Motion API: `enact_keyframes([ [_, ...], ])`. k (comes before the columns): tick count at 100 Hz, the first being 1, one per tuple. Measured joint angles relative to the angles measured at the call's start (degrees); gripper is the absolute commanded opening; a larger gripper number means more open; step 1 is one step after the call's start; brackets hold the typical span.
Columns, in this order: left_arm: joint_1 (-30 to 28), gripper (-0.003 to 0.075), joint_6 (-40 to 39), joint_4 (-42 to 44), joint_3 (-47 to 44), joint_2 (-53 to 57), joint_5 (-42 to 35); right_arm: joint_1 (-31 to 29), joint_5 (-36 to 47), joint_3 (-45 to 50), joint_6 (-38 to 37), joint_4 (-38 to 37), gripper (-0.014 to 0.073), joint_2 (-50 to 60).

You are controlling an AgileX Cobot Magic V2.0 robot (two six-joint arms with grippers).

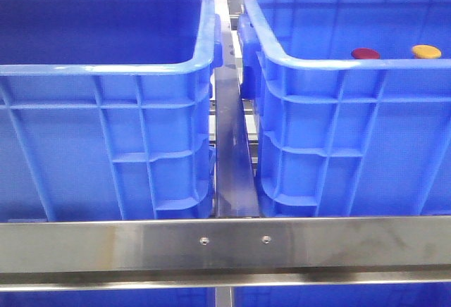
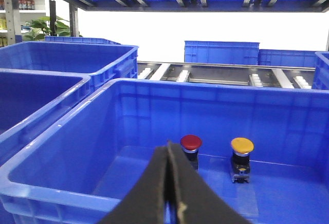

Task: Pick red and yellow buttons and place in box

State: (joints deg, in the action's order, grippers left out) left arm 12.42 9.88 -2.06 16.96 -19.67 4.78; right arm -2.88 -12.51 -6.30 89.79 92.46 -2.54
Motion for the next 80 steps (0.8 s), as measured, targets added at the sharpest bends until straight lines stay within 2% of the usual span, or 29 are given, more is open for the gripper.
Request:
enact_keyframes([
  [17,-7.03,-0.0020,-7.31,4.02,-6.44,8.06,0.01,0.00,0.00,0.00,0.00,0.00,-0.0069,0.00],
  [43,-13.41,-0.0020,-8.57,4.11,-16.86,18.18,0.21,0.00,0.00,0.00,0.00,0.00,-0.0069,0.00],
  [80,-14.03,-0.0020,-8.57,3.17,-17.00,20.01,1.08,0.00,-0.15,0.00,0.00,0.00,-0.0069,0.00],
])
